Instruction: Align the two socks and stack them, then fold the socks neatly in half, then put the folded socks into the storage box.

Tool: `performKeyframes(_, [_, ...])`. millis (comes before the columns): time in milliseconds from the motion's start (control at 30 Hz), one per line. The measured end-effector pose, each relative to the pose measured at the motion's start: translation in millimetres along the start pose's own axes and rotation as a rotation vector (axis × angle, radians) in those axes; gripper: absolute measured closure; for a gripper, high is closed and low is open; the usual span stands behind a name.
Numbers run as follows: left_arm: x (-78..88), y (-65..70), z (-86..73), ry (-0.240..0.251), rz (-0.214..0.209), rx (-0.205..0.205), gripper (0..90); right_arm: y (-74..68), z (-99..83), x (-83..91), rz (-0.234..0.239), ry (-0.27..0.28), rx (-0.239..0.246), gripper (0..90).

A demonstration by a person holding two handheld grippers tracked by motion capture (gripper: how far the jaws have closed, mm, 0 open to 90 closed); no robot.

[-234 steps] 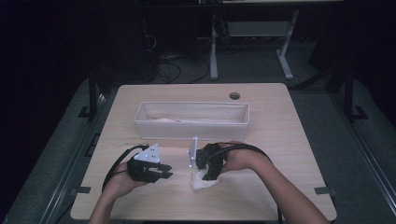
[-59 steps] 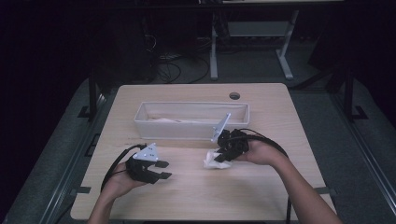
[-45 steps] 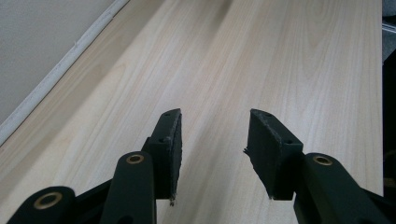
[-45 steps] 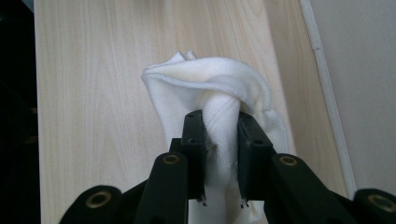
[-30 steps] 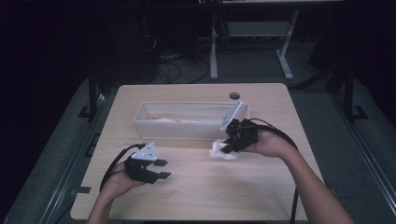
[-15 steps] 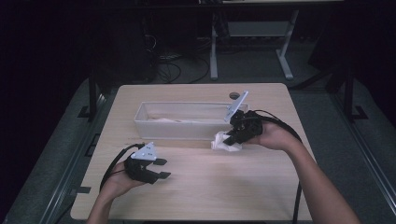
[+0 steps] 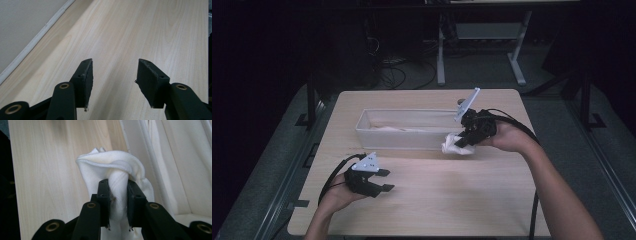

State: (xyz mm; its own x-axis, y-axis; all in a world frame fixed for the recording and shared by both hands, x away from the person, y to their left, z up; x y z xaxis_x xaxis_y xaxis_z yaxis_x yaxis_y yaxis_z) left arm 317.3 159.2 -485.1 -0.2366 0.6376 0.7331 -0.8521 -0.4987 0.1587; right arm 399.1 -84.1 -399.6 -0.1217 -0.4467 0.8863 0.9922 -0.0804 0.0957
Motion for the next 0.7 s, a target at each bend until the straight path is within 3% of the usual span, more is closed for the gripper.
performKeyframes(700, [0.6, -0.7, 0.3, 0.001, -0.005, 0.0, 45.9, 32.7, -2.6, 14.4, -0.042, -0.046, -0.025, 74.9])
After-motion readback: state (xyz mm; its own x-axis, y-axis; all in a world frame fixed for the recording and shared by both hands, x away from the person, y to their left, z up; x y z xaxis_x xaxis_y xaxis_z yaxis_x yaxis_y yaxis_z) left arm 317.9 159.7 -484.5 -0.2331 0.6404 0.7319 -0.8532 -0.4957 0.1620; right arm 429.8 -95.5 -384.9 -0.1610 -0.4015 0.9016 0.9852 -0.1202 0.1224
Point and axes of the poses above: each handheld gripper's, and its own axes: x roughly backward along the jaws, z roughly out of its top, y roughly to its right, the point moved 10 cm from there along -x, roughly forward along the jaws, and after that the axes turned 13 degrees about x, right-handed, at the moved point
